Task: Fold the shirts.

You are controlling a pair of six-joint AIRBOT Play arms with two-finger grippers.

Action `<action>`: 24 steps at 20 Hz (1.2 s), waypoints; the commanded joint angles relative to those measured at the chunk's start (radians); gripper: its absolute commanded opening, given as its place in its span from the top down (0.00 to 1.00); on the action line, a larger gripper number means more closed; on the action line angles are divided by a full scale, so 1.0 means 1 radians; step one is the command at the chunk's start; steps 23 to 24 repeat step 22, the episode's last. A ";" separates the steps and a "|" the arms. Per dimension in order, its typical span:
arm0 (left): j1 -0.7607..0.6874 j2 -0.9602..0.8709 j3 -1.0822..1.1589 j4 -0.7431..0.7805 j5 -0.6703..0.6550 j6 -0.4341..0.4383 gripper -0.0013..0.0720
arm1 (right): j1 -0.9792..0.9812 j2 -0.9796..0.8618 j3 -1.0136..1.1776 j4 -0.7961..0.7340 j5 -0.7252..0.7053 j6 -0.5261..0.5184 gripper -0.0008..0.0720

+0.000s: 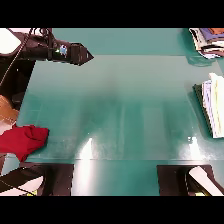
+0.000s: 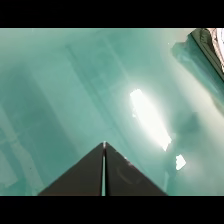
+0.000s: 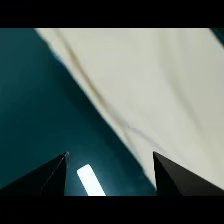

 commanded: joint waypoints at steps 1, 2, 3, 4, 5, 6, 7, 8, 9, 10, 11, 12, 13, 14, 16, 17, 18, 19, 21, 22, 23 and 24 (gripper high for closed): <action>0.000 0.000 0.000 0.008 0.000 0.000 0.95 | 0.294 0.002 0.056 0.053 -0.028 -0.001 0.23; 0.000 0.000 0.000 0.008 0.000 0.000 0.95 | 0.388 0.002 0.056 0.052 -0.056 -0.001 0.23; 0.000 0.000 0.000 0.007 0.000 -0.001 0.95 | 0.485 0.002 0.055 0.045 -0.097 -0.001 0.23; 0.000 0.000 0.000 0.005 0.000 -0.001 0.95 | 0.569 0.001 0.055 0.037 -0.141 -0.002 0.23; 0.000 0.000 0.000 -0.001 0.002 -0.001 0.95 | 0.652 0.001 0.055 0.017 -0.190 -0.001 0.31; 0.000 0.000 0.000 -0.001 0.007 -0.001 0.95 | 0.721 0.001 0.055 -0.002 -0.225 -0.002 0.59; 0.000 0.000 0.000 0.000 0.010 -0.001 0.95 | 0.787 0.001 0.055 -0.031 -0.255 -0.002 0.76; 0.000 0.000 0.000 0.000 0.010 -0.001 0.95 | 0.839 0.001 0.055 -0.063 -0.276 -0.002 0.82; 0.000 0.000 0.000 0.000 0.009 -0.001 0.95 | 0.884 0.001 0.055 -0.090 -0.291 -0.002 0.97; 0.000 0.000 0.000 -0.001 0.009 -0.001 0.95 | 0.921 0.001 0.055 -0.113 -0.302 -0.002 0.97; 0.000 0.000 0.000 -0.001 0.009 -0.001 0.95 | 0.945 0.001 0.055 -0.113 -0.303 -0.002 0.97; 0.000 0.000 0.000 -0.001 0.009 -0.001 0.95 | 0.958 0.001 0.055 -0.113 -0.301 -0.002 0.97; 0.000 0.000 0.000 0.000 0.009 -0.001 0.95 | 0.968 0.001 0.055 -0.113 -0.300 -0.002 0.97; 0.000 0.000 0.000 0.000 0.009 -0.001 0.95 | 0.970 0.001 0.055 -0.113 -0.300 -0.002 0.97; 0.000 0.000 0.000 0.000 0.009 -0.001 0.95 | 0.968 0.001 0.055 -0.113 -0.300 -0.002 0.97; 0.000 0.000 0.000 0.000 0.009 -0.001 0.95 | 0.962 0.001 0.055 -0.112 -0.300 -0.002 0.97; 0.000 0.000 0.000 0.000 0.009 -0.001 0.95 | 0.958 0.001 0.055 -0.112 -0.298 -0.002 0.97; 0.000 0.000 0.000 0.000 0.009 -0.001 0.95 | 0.950 0.001 0.055 -0.111 -0.296 -0.002 0.97; 0.000 0.000 0.000 0.000 0.009 -0.001 0.95 | 0.947 0.001 0.055 -0.113 -0.293 -0.002 0.97; 0.000 0.000 0.000 0.000 0.009 -0.001 0.95 | 0.948 0.001 0.055 -0.112 -0.293 -0.002 0.97; 0.000 0.000 0.000 0.000 0.009 -0.001 0.95 | 0.948 0.001 0.055 -0.112 -0.293 -0.002 0.97; 0.000 0.000 0.000 0.000 0.009 -0.001 0.95 | 0.948 0.001 0.055 -0.112 -0.293 -0.002 0.97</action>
